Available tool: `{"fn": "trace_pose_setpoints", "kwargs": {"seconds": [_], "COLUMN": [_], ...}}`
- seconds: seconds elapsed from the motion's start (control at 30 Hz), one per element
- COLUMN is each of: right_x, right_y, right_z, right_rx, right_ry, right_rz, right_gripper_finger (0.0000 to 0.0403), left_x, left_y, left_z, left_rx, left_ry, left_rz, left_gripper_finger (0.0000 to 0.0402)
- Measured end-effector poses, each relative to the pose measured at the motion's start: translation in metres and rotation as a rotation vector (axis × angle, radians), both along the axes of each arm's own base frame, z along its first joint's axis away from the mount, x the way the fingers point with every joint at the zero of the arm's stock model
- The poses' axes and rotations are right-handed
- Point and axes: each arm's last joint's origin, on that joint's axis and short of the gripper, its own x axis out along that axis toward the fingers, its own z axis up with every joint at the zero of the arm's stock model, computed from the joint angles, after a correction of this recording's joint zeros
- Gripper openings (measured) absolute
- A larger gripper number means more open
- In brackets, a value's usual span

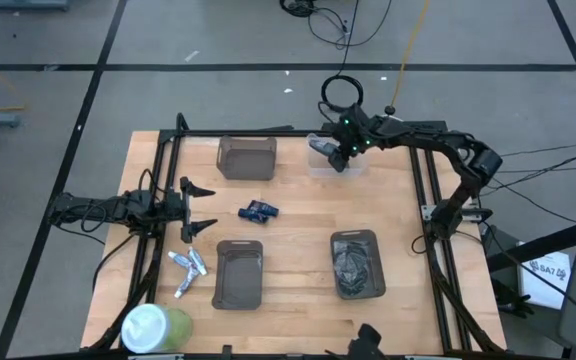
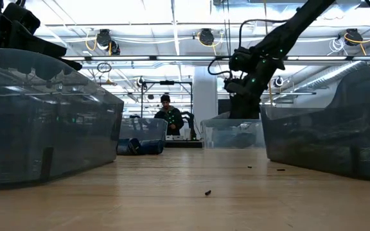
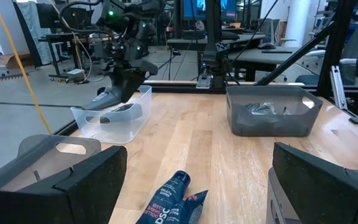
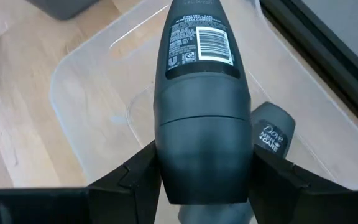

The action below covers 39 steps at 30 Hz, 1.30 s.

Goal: Pick & Place Travel size toiletries
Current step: Put the gray deodorant into the transparent bin, then put the bottom blue shave cream into the top black bin

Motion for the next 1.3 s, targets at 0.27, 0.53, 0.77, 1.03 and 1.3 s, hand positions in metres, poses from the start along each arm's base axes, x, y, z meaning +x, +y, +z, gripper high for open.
{"fn": "trace_pose_setpoints", "kwargs": {"seconds": [0.27, 0.53, 0.77, 1.03, 1.3], "right_x": [-0.003, -0.006, -0.002, -0.007, -0.023], "right_y": [0.003, 0.005, 0.011, 0.027, 0.046], "right_z": [-0.004, -0.012, -0.004, 0.031, 0.074], "right_rx": [0.027, 0.035, 0.021, -0.049, -0.013], "right_ry": [0.023, 0.028, 0.001, -0.082, -0.241], "right_rz": [-0.009, -0.01, 0.006, 0.032, -0.042], "right_gripper_finger": [0.0206, 0.0196, 0.021, 0.0226, 0.0217], "left_x": [0.0, 0.0, 0.0, 0.0, 0.0], "left_y": [0.0, 0.0, 0.0, 0.0, 0.0], "left_z": [0.0, 0.0, 0.0, 0.0, 0.0], "left_rx": [0.0, 0.0, 0.0, 0.0, 0.0], "left_ry": [0.0, 0.0, 0.0, 0.0, 0.0], "left_rz": [0.0, 0.0, 0.0, 0.0, 0.0], "left_gripper_finger": [0.0395, 0.0395, 0.0395, 0.0395, 0.0395]}}
